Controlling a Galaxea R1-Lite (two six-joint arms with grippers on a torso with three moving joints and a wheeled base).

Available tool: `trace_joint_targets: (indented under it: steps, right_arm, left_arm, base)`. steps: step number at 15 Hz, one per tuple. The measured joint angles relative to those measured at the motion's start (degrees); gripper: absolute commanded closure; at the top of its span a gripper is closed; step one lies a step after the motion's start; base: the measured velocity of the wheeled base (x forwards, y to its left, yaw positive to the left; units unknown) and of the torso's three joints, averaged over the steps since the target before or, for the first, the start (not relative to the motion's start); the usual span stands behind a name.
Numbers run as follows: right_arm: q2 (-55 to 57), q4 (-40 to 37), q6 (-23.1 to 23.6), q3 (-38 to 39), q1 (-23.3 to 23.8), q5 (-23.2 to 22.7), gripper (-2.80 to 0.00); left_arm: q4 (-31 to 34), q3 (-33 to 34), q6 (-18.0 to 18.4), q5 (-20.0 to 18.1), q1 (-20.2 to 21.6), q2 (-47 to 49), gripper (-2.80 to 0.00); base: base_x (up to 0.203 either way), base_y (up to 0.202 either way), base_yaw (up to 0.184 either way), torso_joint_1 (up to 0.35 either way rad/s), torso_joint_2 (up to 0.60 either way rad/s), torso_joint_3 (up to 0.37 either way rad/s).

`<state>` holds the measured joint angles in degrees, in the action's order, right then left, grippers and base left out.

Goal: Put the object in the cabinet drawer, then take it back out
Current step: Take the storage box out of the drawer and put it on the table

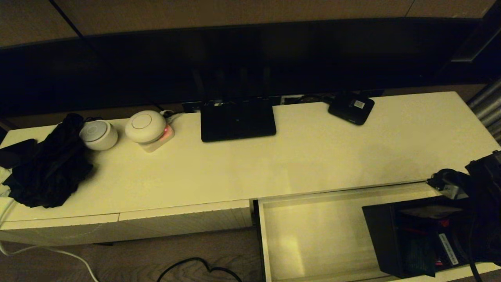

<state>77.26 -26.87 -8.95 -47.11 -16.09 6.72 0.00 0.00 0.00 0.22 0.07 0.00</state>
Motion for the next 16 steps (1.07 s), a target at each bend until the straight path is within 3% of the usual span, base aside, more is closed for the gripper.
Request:
trace_joint_targets:
  steps: [7,16]
  right_arm:
    - [0.0,-3.7,1.0,-8.8,0.3,2.1,0.0]
    - [8.7,-4.3,2.3,-22.3,1.1,2.4,0.0]
  left_arm:
    - [0.0,0.0,0.0,0.0,0.0,0.0,0.0]
    - [0.0,0.0,0.0,0.0,0.0,0.0,0.0]
  base:
    - [0.0,0.0,0.0,0.0,0.0,0.0]
    - [0.0,0.0,0.0,0.0,0.0,0.0]
